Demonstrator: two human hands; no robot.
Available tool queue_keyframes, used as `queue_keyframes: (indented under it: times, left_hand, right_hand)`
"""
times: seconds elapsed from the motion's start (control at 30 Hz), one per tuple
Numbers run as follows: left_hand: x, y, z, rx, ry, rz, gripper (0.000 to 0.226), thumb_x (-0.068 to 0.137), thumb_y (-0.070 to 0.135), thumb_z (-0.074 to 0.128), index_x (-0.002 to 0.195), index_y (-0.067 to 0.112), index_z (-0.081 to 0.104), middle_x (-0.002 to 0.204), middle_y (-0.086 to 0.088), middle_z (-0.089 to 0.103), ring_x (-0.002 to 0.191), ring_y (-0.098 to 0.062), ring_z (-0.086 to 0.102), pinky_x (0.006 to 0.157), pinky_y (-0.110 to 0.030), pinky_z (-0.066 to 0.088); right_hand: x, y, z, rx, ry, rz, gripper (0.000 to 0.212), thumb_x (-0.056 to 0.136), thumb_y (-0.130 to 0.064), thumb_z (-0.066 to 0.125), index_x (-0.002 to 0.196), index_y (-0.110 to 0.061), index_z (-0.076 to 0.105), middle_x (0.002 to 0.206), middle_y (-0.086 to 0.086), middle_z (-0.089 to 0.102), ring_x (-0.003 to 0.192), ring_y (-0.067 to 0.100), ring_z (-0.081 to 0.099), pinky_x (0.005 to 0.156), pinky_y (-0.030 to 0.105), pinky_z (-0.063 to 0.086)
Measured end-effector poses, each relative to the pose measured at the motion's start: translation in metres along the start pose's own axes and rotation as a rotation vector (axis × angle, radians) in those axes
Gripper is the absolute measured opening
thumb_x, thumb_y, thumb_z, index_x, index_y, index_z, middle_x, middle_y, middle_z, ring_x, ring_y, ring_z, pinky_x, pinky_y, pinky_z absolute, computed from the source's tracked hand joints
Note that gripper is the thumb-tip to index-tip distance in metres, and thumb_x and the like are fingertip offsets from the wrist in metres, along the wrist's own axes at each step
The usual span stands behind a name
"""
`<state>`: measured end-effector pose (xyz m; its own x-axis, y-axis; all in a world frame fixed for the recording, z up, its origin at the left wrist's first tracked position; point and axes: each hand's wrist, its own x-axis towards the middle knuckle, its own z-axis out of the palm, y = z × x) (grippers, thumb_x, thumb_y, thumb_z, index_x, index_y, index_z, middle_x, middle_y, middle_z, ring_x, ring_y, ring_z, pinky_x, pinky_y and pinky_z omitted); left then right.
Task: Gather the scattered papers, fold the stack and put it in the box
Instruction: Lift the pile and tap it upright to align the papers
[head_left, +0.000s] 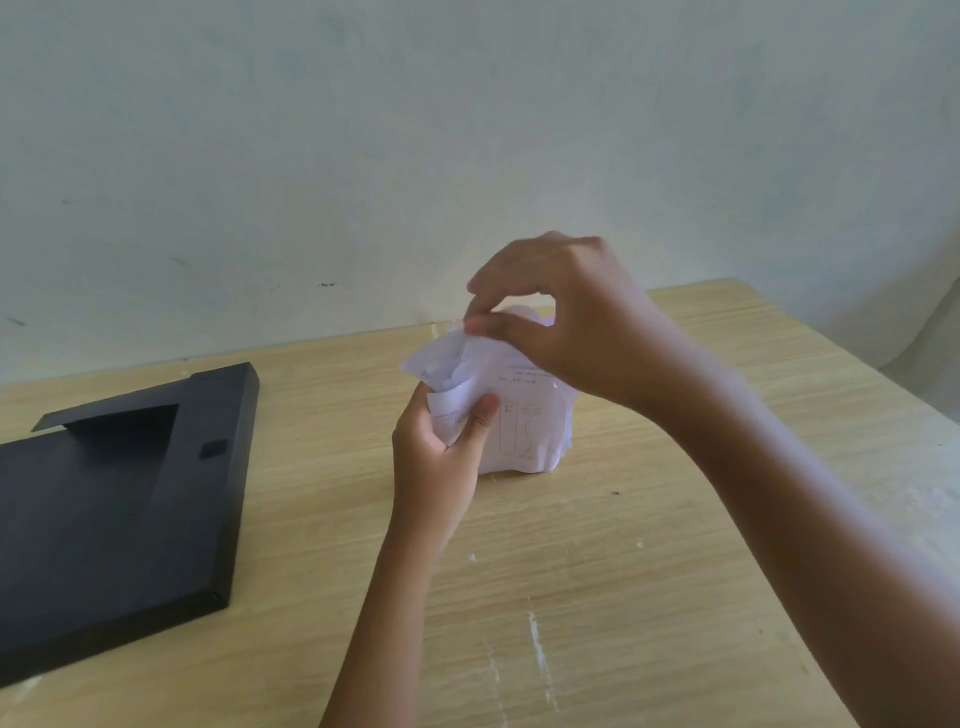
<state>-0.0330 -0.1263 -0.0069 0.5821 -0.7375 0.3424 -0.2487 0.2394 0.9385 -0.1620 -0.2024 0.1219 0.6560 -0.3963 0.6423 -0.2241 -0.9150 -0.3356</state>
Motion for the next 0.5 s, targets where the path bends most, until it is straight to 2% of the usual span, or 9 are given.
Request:
queue_keyframes:
  times: [0.07,0.13,0.2,0.27,0.37,0.43,0.5]
  left_hand:
    - [0.000,0.001,-0.001,-0.020,0.000,-0.003,0.025,0.092,0.022,0.077,0.115,0.021,0.067,0.102,0.010,0.076,0.092,0.004,0.070,0.076,-0.007,0.049]
    - [0.000,0.001,-0.002,-0.045,0.009,-0.012,0.028,0.092,0.018,0.077,0.119,0.018,0.067,0.104,0.011,0.076,0.094,0.004,0.070,0.077,-0.008,0.051]
    - [0.001,0.000,-0.003,-0.060,0.007,-0.021,0.024,0.093,0.016,0.077,0.114,0.024,0.068,0.103,0.013,0.077,0.097,0.001,0.071,0.079,-0.011,0.053]
    - [0.002,-0.002,-0.003,-0.065,0.002,-0.029,0.020,0.093,0.016,0.077,0.107,0.027,0.067,0.100,0.013,0.077,0.095,-0.004,0.072,0.078,-0.015,0.055]
    - [0.002,-0.004,-0.005,-0.079,-0.002,-0.036,0.017,0.093,0.012,0.076,0.104,0.021,0.067,0.094,0.011,0.075,0.086,-0.002,0.070,0.072,-0.014,0.054]
    - [0.003,-0.004,-0.004,-0.083,-0.009,-0.033,0.016,0.093,0.011,0.075,0.104,0.020,0.066,0.093,0.012,0.074,0.084,-0.002,0.068,0.071,-0.015,0.053]
    - [0.003,-0.004,-0.005,-0.085,-0.015,-0.030,0.018,0.094,0.010,0.073,0.105,0.022,0.067,0.094,0.013,0.074,0.085,-0.003,0.068,0.071,-0.014,0.052]
  right_hand:
    - [-0.004,0.005,0.001,0.053,0.083,0.082,0.010,0.091,-0.024,0.069,0.090,-0.017,0.077,0.093,-0.006,0.075,0.093,0.014,0.067,0.088,0.025,0.048]
    - [-0.010,0.011,0.002,0.102,0.095,0.216,0.012,0.094,-0.027,0.067,0.091,-0.017,0.074,0.091,-0.008,0.075,0.096,0.014,0.067,0.092,0.034,0.050]
    - [-0.017,0.018,0.006,0.105,0.074,0.328,0.014,0.094,-0.028,0.066,0.092,-0.017,0.074,0.093,-0.010,0.074,0.100,0.013,0.067,0.091,0.030,0.049]
    - [-0.022,0.026,0.007,0.106,0.065,0.420,0.015,0.095,-0.031,0.065,0.093,-0.020,0.074,0.093,-0.013,0.072,0.101,0.012,0.066,0.082,0.023,0.046]
    - [-0.026,0.037,0.011,0.198,0.047,0.552,0.016,0.096,-0.038,0.061,0.093,-0.028,0.073,0.099,-0.016,0.072,0.100,0.006,0.066,0.077,0.025,0.047]
    - [-0.032,0.039,0.018,0.454,0.212,0.609,0.018,0.100,-0.040,0.054,0.103,-0.032,0.070,0.106,-0.019,0.071,0.100,0.001,0.065,0.080,0.022,0.046]
    - [-0.042,0.039,0.029,0.648,0.455,0.712,0.030,0.104,-0.041,0.042,0.118,-0.032,0.066,0.120,-0.017,0.068,0.111,0.003,0.063,0.090,0.026,0.045]
